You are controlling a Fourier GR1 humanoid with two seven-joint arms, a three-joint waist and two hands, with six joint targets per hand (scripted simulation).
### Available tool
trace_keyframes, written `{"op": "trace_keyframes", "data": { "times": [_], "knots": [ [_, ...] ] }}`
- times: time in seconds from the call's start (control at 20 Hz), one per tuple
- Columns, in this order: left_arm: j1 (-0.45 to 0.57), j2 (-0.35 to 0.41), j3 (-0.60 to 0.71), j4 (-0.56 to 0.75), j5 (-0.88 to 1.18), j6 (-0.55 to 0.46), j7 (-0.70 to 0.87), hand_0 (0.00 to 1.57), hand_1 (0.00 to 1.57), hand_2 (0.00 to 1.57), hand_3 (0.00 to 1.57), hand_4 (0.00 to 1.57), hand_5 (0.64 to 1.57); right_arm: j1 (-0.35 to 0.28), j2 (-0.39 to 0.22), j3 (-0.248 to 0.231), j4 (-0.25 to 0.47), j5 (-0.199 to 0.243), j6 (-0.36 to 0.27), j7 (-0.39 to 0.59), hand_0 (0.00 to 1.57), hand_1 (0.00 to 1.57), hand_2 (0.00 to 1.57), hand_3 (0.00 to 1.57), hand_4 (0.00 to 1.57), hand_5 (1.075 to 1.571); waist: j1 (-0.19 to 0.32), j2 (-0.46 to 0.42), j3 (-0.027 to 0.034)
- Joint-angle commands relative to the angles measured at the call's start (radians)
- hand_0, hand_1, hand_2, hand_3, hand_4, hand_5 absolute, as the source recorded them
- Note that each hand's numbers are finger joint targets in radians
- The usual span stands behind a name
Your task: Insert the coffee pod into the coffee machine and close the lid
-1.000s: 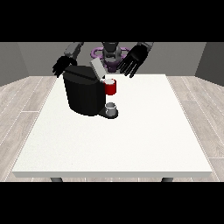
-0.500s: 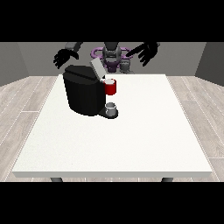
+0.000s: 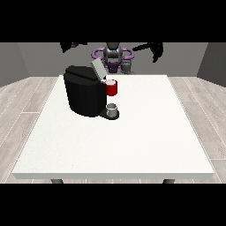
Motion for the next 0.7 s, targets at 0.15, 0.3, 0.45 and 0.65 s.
{"op": "trace_keyframes", "data": {
  "times": [0.15, 0.3, 0.45, 0.65],
  "knots": [
    [0.087, -0.079, -0.005, -0.072, 0.081, -0.048, -0.015, 0.00, 0.00, 0.00, 0.00, 0.00, 1.571, -0.097, -0.023, -0.001, -0.003, -0.012, 0.033, 0.030, 0.00, 0.00, 0.00, 0.00, 0.00, 1.571, 0.108, 0.019, 0.0008],
    [0.160, -0.090, -0.015, -0.127, 0.102, -0.043, -0.008, 0.00, 0.00, 0.00, 0.00, 0.00, 1.571, -0.075, -0.012, 0.034, -0.022, 0.001, 0.051, 0.044, 0.00, 0.00, 0.00, 0.00, 0.00, 1.571, 0.108, 0.006, 0.0008],
    [0.156, -0.117, -0.002, -0.159, 0.158, -0.071, 0.048, 0.00, 0.00, 0.00, 0.00, 0.14, 1.571, -0.117, -0.035, 0.032, 0.003, 0.026, 0.059, 0.028, 0.00, 0.00, 0.00, 0.00, 0.24, 1.571, 0.151, 0.021, 0.0009],
    [0.259, -0.120, -0.094, -0.275, 0.192, -0.059, 0.000, 0.00, 0.00, 0.00, 0.00, 0.00, 1.571, -0.130, -0.036, 0.018, 0.058, 0.022, 0.089, -0.017, 0.00, 0.00, 0.00, 0.00, 0.00, 1.571, 0.156, 0.052, 0.0010]
  ]
}}
